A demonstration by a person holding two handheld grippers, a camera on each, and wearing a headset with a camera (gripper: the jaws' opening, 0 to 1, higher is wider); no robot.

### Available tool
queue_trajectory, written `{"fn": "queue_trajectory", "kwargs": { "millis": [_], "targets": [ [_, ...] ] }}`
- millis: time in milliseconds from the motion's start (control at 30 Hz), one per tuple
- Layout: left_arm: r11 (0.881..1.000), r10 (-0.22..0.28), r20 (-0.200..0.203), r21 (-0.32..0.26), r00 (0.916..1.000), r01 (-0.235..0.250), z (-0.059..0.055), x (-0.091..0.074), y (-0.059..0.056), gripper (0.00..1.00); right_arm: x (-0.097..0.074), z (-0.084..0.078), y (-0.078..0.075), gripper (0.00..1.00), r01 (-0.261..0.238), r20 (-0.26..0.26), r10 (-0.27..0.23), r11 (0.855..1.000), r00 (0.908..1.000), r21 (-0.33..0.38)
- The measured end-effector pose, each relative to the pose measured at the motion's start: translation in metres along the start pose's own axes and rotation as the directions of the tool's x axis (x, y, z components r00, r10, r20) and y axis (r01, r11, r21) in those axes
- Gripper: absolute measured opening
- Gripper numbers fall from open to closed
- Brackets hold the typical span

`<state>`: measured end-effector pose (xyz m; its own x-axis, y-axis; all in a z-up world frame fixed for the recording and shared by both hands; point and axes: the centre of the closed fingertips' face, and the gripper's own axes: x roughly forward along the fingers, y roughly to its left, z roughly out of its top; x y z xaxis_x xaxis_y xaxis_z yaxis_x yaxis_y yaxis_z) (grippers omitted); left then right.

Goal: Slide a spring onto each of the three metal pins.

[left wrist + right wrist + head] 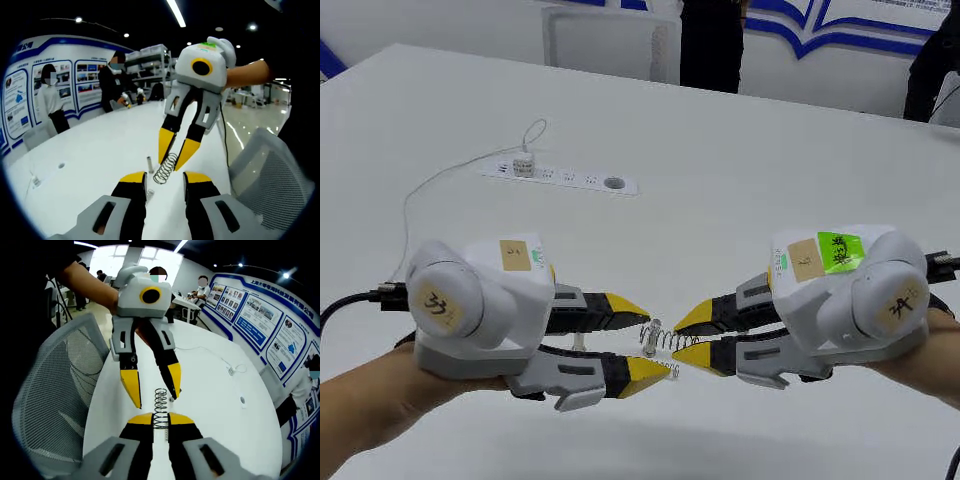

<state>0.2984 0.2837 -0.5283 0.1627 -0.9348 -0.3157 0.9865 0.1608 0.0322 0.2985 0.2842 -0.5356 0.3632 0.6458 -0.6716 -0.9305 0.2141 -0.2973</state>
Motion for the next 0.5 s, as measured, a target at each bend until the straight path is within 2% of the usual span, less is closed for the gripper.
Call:
{"fn": "queue_trajectory", "kwargs": {
  "millis": [300,500],
  "targets": [
    [0.999,-0.034,-0.006,0.028,0.9994,0.034,0.0005,0.0018,-0.0045,0.15,0.0018,-0.0022,0.0072,0.1,-0.029,-0.009,0.028,0.999,0.9996,-0.017],
    [0.998,-0.044,-0.012,0.053,0.9989,0.045,0.0011,0.0031,-0.0057,0.15,0.0,-0.0039,0.0074,0.1,-0.033,-0.004,0.033,0.999,0.9994,-0.015]
  ]
}}
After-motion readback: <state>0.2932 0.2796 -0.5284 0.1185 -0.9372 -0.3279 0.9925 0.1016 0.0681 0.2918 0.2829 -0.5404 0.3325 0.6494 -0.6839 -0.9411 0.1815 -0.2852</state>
